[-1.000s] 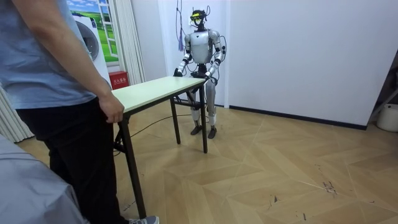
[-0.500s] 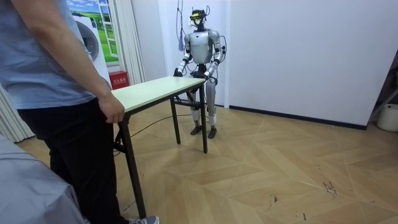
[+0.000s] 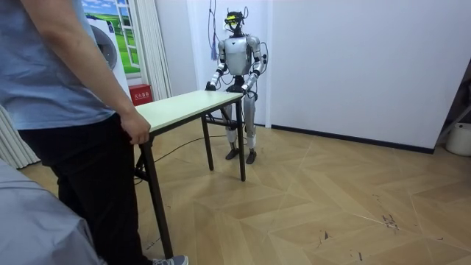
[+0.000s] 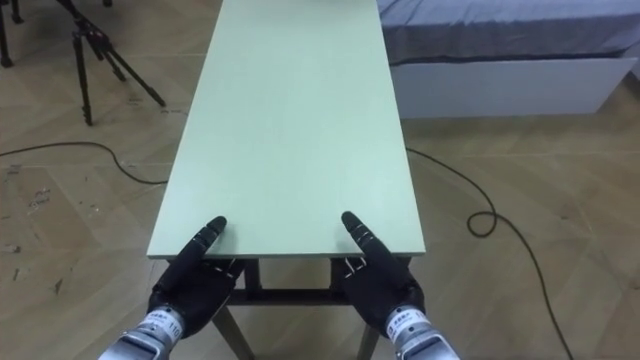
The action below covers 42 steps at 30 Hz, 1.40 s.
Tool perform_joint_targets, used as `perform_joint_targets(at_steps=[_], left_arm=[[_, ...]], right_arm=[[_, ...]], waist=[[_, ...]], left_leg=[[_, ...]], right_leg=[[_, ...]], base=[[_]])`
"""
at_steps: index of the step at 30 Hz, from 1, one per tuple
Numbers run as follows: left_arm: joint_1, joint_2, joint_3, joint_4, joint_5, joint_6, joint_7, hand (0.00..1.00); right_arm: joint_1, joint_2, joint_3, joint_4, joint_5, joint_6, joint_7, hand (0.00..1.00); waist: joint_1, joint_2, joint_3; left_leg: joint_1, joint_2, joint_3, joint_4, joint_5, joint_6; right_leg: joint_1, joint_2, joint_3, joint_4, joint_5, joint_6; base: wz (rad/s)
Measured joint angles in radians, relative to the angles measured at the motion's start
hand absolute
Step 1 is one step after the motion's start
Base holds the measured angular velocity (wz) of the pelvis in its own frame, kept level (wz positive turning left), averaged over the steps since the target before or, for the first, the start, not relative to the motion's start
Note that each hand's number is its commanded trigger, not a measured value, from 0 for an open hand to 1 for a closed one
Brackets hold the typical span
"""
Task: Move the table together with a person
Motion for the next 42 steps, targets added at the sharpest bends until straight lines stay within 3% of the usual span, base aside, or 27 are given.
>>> perform_joint_targets(at_steps=[6, 11, 23, 35, 42], left_arm=[[0.004, -0.006, -0.004, -0.011, 0.077, -0.005, 0.005, 1.00], [0.006, -0.016, -0.007, -0.011, 0.109, -0.026, 0.005, 1.00], [0.010, -0.034, -0.001, -0.011, 0.156, -0.041, 0.006, 1.00], [0.012, -0.041, -0.001, -0.019, 0.204, -0.040, 0.007, 1.00], [0.040, -0.034, 0.000, -0.111, 0.222, -0.040, 0.008, 1.00]], right_arm=[[0.001, 0.001, 0.003, -0.001, -0.021, -0.009, -0.012, 1.00], [0.002, 0.001, 0.005, -0.001, -0.022, -0.010, -0.015, 1.00], [0.002, 0.005, 0.004, -0.001, -0.054, -0.021, -0.017, 1.00], [0.002, 0.001, 0.004, -0.015, -0.057, -0.027, -0.017, 1.00], [0.052, 0.005, 0.005, -0.114, -0.038, -0.043, -0.015, 1.00]], waist=[[0.005, -0.008, 0.0041], [0.009, -0.008, 0.0043], [0.008, -0.008, 0.0042], [0.010, 0.000, 0.0036], [0.021, 0.012, 0.0005]], left_leg=[[-0.005, -0.001, -0.003, -0.001, 0.000, 0.000], [-0.004, 0.000, 0.000, -0.001, 0.000, 0.000], [-0.004, 0.003, -0.002, -0.004, 0.000, 0.000], [-0.004, 0.004, -0.002, 0.001, 0.000, 0.000], [-0.001, 0.003, -0.001, -0.002, 0.000, 0.000]], right_leg=[[-0.002, 0.001, -0.024, -0.002, 0.000, 0.000], [-0.002, 0.000, -0.025, -0.003, 0.000, 0.000], [-0.003, 0.000, -0.025, -0.002, 0.000, 0.000], [-0.002, 0.000, -0.022, -0.002, 0.000, 0.000], [-0.002, 0.000, -0.023, -0.001, 0.000, 0.000]], base=[[0.03], [0.00], [0.00], [0.00], [0.00]])
